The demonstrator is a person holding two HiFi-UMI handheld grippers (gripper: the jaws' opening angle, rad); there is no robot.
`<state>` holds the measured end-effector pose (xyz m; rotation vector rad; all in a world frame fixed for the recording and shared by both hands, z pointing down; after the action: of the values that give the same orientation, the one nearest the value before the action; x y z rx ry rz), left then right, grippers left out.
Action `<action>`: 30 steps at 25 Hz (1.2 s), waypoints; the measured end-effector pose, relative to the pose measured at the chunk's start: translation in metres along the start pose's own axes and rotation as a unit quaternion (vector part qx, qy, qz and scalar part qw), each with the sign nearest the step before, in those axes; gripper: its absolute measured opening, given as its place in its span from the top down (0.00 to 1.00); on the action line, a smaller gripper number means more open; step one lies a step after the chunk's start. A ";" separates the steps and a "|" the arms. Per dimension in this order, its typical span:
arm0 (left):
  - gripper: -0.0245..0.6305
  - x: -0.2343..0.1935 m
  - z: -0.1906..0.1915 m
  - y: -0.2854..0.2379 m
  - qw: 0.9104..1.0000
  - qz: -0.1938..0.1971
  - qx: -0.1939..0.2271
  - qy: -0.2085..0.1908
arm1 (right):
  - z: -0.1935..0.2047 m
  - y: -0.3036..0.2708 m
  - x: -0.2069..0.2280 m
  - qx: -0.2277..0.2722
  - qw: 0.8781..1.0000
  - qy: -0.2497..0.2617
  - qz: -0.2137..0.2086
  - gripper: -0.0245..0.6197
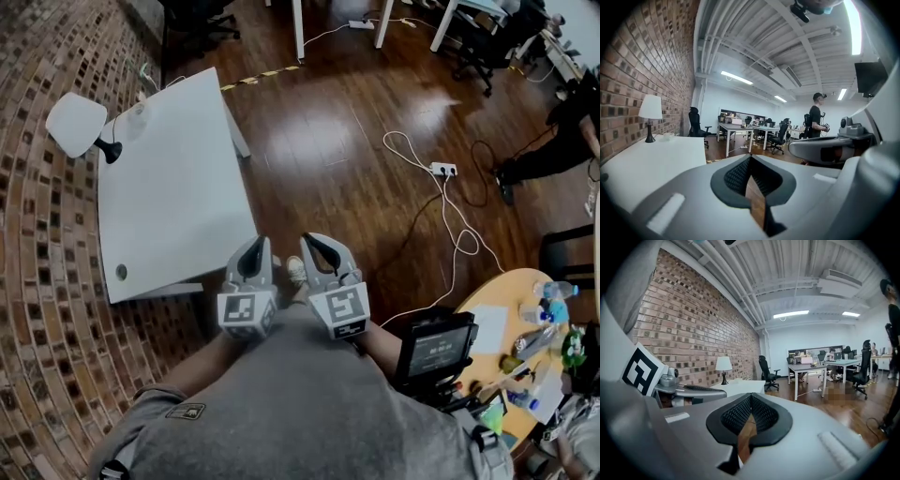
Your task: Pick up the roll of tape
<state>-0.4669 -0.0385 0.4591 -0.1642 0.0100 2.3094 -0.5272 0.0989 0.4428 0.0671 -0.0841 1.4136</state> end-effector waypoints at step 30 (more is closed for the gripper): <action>0.96 -0.075 -0.024 -0.270 0.991 -0.128 0.016 0.026 | -0.034 -0.270 0.216 -0.036 0.998 0.006 -0.044 0.95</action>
<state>-0.2155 0.0877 0.4570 -0.1964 0.0503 2.0472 -0.2264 0.2729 0.4313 0.0020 -0.1199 1.3221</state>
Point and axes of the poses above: the fingertips, and each gripper's own axes: y backward along the fingers, x to its right, z out of its underside, the point moved 8 cm from there along y, backward along the fingers, and after that the axes turned 13 degrees about x, right-handed, at the moved point
